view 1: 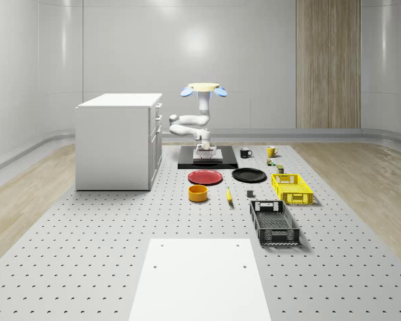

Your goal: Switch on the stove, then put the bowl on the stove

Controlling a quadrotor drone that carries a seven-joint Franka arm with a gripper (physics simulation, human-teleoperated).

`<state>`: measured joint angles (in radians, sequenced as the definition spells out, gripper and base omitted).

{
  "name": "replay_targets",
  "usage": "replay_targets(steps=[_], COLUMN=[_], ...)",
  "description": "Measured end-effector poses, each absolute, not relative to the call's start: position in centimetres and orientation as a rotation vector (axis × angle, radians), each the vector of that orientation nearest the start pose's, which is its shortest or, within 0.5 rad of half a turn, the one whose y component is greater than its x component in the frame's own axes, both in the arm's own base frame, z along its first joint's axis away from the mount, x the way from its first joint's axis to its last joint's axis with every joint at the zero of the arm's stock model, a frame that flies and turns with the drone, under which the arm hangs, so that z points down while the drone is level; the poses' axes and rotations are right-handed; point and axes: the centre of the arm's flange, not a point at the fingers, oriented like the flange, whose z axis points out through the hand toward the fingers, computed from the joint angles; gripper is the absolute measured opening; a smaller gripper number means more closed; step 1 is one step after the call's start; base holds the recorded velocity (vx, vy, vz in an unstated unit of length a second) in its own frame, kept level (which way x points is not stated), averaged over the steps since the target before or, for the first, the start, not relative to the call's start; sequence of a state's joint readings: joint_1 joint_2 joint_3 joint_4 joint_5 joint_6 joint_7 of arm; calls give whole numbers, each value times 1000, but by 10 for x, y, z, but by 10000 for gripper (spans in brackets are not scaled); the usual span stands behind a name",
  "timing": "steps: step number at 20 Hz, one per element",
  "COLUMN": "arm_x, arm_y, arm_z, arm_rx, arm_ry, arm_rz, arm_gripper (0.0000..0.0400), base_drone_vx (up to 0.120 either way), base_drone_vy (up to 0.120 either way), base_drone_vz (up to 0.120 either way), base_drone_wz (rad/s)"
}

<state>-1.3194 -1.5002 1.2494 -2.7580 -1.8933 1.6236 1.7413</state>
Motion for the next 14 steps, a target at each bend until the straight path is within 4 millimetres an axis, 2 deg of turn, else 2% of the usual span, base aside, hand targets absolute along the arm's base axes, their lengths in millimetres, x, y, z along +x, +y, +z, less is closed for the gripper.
replay_targets(steps=[14], arm_x=[333], arm_y=[-16], arm_z=[535], arm_rx=[1], arm_ry=[-2], arm_rz=[786], arm_gripper=[400], base_drone_vx=[120], base_drone_vy=[0], base_drone_vz=[0], base_drone_wz=[0])
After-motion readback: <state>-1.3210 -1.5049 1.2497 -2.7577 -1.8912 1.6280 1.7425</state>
